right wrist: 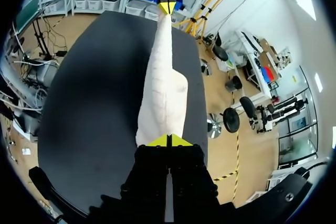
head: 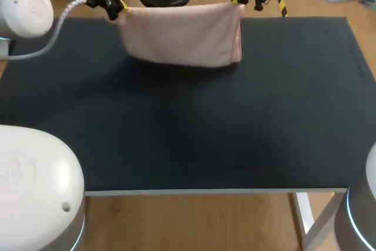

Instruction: Fold the towel

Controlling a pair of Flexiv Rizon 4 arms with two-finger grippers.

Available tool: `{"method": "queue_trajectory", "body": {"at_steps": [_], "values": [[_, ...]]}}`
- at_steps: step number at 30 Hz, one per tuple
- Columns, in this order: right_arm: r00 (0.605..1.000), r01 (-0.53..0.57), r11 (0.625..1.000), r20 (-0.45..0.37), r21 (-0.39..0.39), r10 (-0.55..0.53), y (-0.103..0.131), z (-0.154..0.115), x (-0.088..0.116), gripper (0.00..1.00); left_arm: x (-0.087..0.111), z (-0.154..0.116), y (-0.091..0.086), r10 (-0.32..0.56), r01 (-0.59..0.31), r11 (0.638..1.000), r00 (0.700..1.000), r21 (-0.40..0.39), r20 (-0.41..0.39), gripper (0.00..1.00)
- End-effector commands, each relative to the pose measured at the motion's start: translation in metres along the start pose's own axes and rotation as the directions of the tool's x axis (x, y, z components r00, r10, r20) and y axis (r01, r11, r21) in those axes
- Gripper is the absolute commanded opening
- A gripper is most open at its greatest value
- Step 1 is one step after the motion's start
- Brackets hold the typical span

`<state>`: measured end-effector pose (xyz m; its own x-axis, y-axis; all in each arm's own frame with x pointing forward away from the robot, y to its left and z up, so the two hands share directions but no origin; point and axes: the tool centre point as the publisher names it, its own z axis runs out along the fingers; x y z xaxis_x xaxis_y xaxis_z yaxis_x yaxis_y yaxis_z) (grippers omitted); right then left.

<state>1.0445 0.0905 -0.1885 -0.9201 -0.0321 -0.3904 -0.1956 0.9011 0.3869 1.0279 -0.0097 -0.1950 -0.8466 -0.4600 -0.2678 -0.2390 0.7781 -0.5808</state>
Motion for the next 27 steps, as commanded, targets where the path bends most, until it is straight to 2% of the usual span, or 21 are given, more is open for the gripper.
{"method": "queue_trajectory", "body": {"at_steps": [1,5,12,27], "values": [[1.000,-0.015,1.000,-0.006,0.019,0.015,-0.006,0.024,-0.010,0.00,-0.008,0.031,-0.001,-0.019,0.019,1.000,1.000,-0.011,-0.018,0.00],[0.999,-0.036,0.998,0.003,0.059,0.036,-0.018,0.043,-0.015,0.00,-0.009,0.054,0.005,-0.016,0.015,0.999,1.000,-0.028,-0.016,0.00],[0.997,-0.077,0.992,0.017,0.098,0.075,-0.033,0.066,-0.017,0.00,-0.022,0.091,0.008,-0.029,0.028,0.999,0.999,-0.020,-0.025,0.00],[0.988,-0.157,0.970,0.039,0.185,0.152,-0.058,0.106,-0.023,0.00,-0.042,0.141,0.017,0.021,-0.025,0.998,0.997,-0.056,-0.078,0.00]]}}
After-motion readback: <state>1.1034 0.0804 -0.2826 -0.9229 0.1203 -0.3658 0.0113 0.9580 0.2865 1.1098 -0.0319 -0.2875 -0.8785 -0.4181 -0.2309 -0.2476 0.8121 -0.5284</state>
